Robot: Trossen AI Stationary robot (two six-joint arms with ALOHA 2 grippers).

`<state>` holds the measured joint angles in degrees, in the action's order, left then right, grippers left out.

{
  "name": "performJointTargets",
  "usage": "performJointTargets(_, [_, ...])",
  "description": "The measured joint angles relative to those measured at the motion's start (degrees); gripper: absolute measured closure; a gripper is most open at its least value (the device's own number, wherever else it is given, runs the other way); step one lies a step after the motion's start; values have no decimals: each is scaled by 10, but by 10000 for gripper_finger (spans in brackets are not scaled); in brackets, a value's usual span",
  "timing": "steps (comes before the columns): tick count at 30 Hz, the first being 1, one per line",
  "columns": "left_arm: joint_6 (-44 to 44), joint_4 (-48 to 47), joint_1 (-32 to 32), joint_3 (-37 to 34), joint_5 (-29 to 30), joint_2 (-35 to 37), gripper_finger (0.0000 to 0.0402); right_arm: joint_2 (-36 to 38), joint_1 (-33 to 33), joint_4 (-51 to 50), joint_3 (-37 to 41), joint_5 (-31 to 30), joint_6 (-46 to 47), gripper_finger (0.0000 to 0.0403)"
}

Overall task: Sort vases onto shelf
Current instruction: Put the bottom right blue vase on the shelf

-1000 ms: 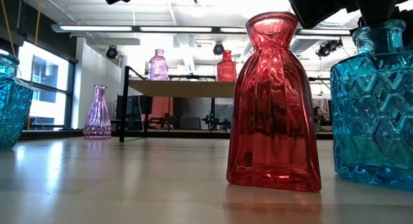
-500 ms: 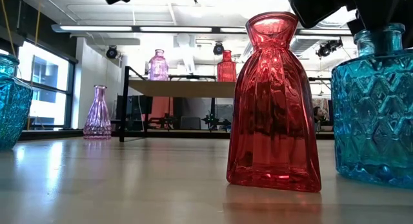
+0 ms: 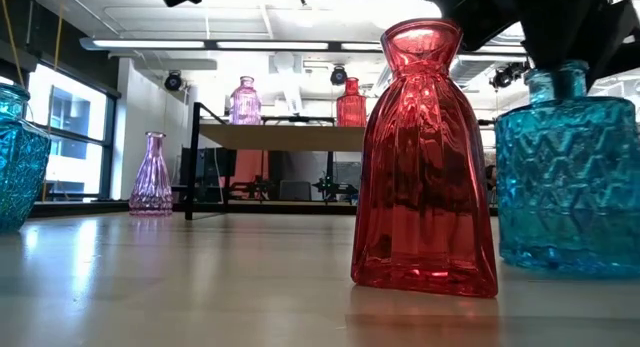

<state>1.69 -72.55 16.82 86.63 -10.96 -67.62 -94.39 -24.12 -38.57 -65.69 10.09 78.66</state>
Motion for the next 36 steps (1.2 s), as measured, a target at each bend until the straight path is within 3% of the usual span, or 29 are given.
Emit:
performJointTargets(14, [0, 0, 0, 0, 0, 0, 298, -4, 36, -104, -56, 9, -65, 303])
performJointTargets(36, [0, 0, 0, 0, 0, 0, 298, -1, 81, -74, -66, 41, -104, 303])
